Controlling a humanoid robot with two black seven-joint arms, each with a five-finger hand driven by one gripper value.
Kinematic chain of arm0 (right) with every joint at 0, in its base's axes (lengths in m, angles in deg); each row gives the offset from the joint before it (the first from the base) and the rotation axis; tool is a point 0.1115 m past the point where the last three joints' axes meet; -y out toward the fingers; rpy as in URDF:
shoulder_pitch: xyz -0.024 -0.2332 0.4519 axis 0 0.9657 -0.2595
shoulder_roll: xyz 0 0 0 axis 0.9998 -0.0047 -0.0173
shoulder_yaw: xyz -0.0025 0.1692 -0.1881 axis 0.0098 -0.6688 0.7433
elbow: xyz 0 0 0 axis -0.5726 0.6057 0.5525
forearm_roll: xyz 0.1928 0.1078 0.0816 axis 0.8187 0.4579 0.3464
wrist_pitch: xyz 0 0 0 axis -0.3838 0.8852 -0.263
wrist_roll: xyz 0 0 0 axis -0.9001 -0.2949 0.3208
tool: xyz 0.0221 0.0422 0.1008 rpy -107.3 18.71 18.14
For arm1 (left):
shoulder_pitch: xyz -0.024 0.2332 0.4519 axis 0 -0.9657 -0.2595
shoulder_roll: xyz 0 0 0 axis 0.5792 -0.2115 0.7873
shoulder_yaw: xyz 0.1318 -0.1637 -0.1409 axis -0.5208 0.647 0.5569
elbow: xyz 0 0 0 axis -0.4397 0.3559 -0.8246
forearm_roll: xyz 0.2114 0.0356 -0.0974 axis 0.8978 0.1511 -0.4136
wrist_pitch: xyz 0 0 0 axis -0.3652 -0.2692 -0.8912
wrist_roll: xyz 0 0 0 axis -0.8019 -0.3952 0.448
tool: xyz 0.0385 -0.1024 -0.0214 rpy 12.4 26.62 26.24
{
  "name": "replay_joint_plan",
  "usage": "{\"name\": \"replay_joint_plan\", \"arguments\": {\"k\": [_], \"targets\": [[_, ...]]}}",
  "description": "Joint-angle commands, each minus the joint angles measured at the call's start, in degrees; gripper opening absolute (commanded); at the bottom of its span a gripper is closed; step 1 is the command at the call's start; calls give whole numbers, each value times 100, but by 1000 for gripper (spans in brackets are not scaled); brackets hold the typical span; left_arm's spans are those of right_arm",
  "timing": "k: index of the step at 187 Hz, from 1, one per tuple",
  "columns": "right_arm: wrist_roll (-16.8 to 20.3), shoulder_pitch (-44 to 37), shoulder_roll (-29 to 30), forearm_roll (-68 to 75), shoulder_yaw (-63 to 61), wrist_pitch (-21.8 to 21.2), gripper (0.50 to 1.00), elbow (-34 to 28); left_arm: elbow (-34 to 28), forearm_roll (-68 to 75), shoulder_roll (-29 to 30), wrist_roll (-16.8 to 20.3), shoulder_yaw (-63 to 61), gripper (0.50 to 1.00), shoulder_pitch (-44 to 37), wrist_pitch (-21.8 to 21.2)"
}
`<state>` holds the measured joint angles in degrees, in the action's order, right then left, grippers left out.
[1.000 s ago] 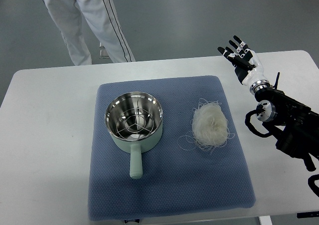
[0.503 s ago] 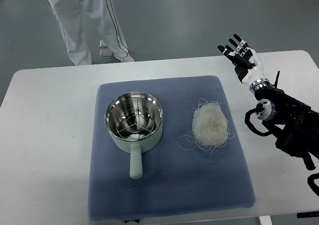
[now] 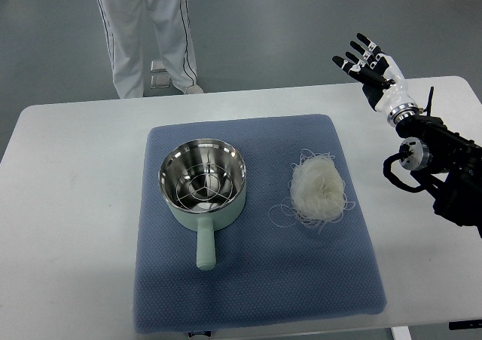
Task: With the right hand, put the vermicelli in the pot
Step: 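Swing the right hand over the vermicelli bundle, fingers open, then lower the right hand onto the white vermicelli and close fingers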
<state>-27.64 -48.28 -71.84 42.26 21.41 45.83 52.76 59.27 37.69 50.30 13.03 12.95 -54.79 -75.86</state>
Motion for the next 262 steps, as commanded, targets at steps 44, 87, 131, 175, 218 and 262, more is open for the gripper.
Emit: {"name": "replay_joint_plan", "arguments": {"k": [44, 87, 131, 175, 218, 262], "targets": [[9, -171, -1198, -3392, 2, -490, 921, -965, 0, 0, 0, 0, 0, 1000, 9, 1], [-43, -399, -1998, -5282, 2, -1299, 921, -1897, 0, 0, 0, 0, 0, 1000, 9, 1], [-52, -795, -2684, -6732, 89, -2266, 921, -2899, 0, 0, 0, 0, 0, 1000, 9, 1], [-52, -1208, -2666, -7989, 678, -2451, 921, -3418, 0, 0, 0, 0, 0, 1000, 9, 1], [-52, -1199, -2455, -8648, 880, -2424, 919, -3550, 0, 0, 0, 0, 0, 1000, 9, 1], [1, -1023, -2332, -8727, 1118, -2301, 917, -3550, 0, 0, 0, 0, 0, 1000, 9, 1]]}}
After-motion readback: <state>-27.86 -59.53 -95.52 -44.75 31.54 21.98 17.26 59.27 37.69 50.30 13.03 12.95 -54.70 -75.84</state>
